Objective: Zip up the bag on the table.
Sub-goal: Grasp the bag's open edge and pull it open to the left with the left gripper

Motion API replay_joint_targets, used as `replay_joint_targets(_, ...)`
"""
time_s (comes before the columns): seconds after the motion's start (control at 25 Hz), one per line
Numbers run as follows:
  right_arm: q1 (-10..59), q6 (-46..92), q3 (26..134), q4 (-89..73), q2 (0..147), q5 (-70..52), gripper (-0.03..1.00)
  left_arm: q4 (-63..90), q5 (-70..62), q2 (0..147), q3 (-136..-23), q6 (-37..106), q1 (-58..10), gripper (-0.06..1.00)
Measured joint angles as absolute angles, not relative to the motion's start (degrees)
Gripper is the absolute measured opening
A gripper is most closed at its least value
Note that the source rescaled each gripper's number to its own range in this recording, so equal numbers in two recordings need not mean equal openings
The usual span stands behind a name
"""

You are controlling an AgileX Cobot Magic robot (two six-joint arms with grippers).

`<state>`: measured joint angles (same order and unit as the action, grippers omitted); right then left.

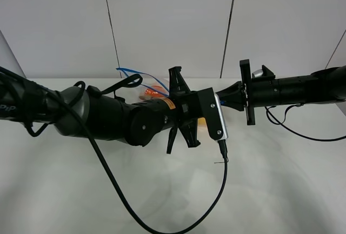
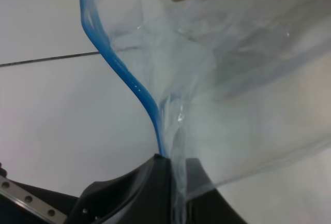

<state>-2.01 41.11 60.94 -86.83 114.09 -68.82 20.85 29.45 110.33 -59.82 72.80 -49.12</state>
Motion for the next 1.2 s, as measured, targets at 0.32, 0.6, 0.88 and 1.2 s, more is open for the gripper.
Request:
replay_joint_targets(0.32,-1.9,40.6,60.9,-87.5,114.1,-68.6,0.00,20.3,29.3,110.3,-59.8,77.4,-47.2,0.00)
replay_joint_targets(0.6,-1.8,40.4,61.0,-88.2,114.1,-68.0,0.00,19.9,29.0,110.3,-59.8,81.7,-41.1,0.00)
replay_joint_targets(0.88,-1.8,40.2,61.0,-88.6,114.1,-68.0,0.00,19.3,28.8,110.3,-59.8,86.0,-36.4,0.00)
replay_joint_targets(1.2,-1.7,40.2,61.0,-88.8,114.1,-68.0,0.00,18.9,28.8,110.3,-59.8,89.4,-30.7,0.00)
